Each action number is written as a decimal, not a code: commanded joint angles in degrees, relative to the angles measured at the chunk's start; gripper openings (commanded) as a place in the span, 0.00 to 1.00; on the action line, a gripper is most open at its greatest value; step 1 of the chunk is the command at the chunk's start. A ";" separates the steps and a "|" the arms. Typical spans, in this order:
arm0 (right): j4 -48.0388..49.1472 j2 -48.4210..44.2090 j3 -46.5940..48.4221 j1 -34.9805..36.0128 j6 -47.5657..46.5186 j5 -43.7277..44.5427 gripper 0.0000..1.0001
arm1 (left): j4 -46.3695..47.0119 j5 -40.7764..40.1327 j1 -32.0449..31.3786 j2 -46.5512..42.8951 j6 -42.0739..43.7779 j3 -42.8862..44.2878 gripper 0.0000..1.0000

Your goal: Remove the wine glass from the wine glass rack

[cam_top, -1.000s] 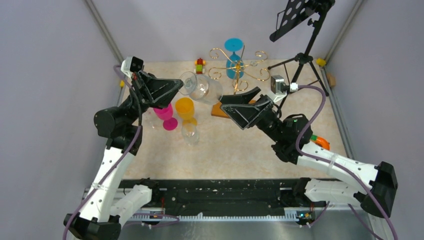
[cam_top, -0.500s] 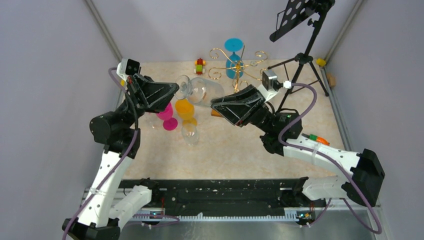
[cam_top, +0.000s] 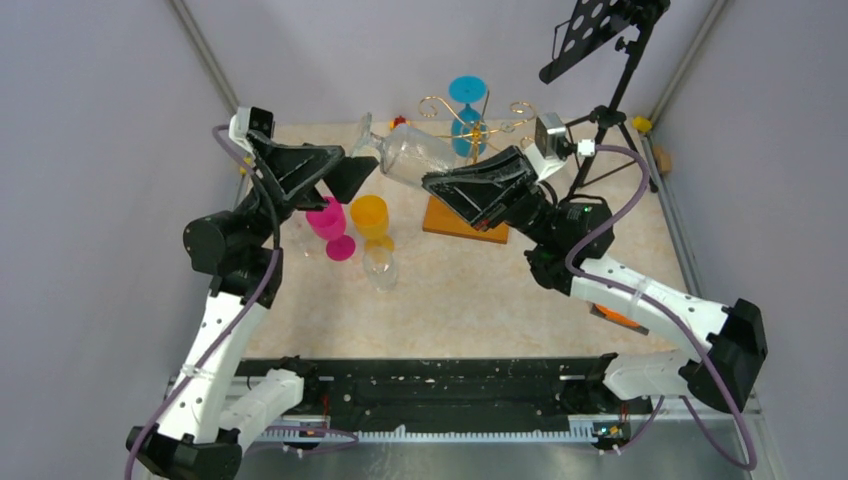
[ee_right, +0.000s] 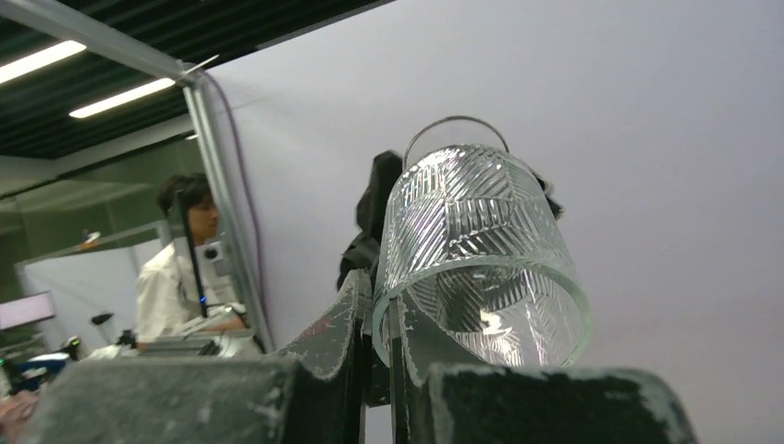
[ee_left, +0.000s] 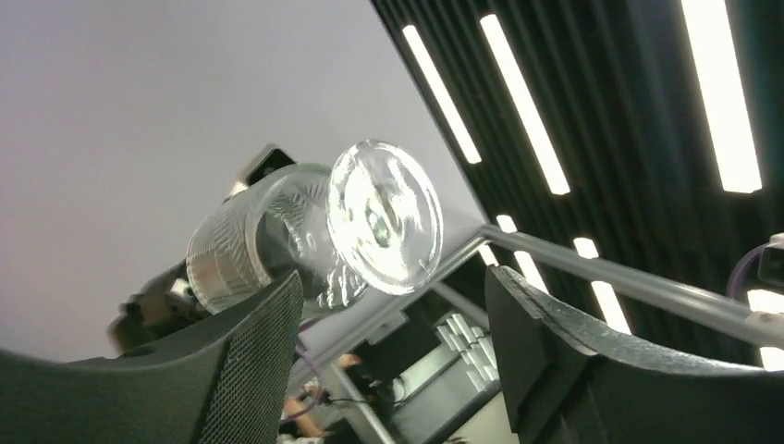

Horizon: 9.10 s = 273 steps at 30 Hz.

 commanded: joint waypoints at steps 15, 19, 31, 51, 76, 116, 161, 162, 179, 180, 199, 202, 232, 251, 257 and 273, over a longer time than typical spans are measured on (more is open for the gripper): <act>-53.99 4.84 31.27 -0.44 -29.00 21.36 0.00 | -74.69 -40.80 3.00 -0.84 81.92 19.71 0.81; -71.63 13.36 44.92 -0.40 -30.74 16.83 0.00 | -79.57 -61.37 3.00 -0.93 90.79 23.38 0.81; -106.12 36.54 72.24 9.42 -40.40 13.93 0.00 | -78.22 -74.80 3.00 -3.73 91.37 24.88 0.81; -116.69 61.29 82.35 16.62 -38.43 23.56 0.00 | -74.58 -76.40 3.00 -10.65 92.94 22.74 0.79; -119.17 67.85 83.98 18.69 -43.00 26.38 0.00 | -74.78 -72.81 3.00 -10.05 90.96 22.47 0.79; -101.98 41.52 66.56 18.56 -38.16 32.44 0.32 | -73.02 -55.83 3.00 -6.24 84.94 25.93 0.77; -88.11 -17.72 19.08 10.73 -33.39 63.51 0.54 | -56.16 -23.56 -6.62 60.08 56.78 68.63 0.55; -88.23 -18.01 18.91 10.68 -33.33 63.60 0.54 | -57.14 -26.01 -7.72 60.25 58.03 68.79 0.55; -88.76 -21.32 15.26 10.67 -31.00 64.35 0.53 | -57.68 -49.66 -17.49 55.65 54.32 57.25 0.45; -88.72 -21.39 15.19 10.64 -30.88 64.41 0.53 | -57.87 -50.32 -17.60 55.49 53.79 57.09 0.45; -87.66 -22.35 13.36 10.72 -30.47 64.22 0.53 | -55.66 -50.96 -18.19 52.82 50.16 53.17 0.51; -87.55 -22.35 13.24 10.71 -30.46 64.03 0.53 | -55.40 -51.35 -18.29 51.85 50.36 52.16 0.52; -86.08 -23.99 11.62 10.71 -30.73 63.69 0.53 | -46.27 -49.99 -18.30 52.76 44.22 46.59 0.35; -84.02 -25.27 10.37 10.64 -30.62 61.55 0.53 | -34.07 -50.47 -16.77 53.62 30.11 39.01 0.39; -83.35 -26.44 9.82 10.67 -30.65 61.37 0.53 | -32.43 -50.05 -16.15 53.97 24.43 38.18 0.32; -82.80 -28.67 8.81 10.70 -30.28 61.33 0.53 | -46.05 -50.54 -16.10 59.41 25.67 48.22 0.25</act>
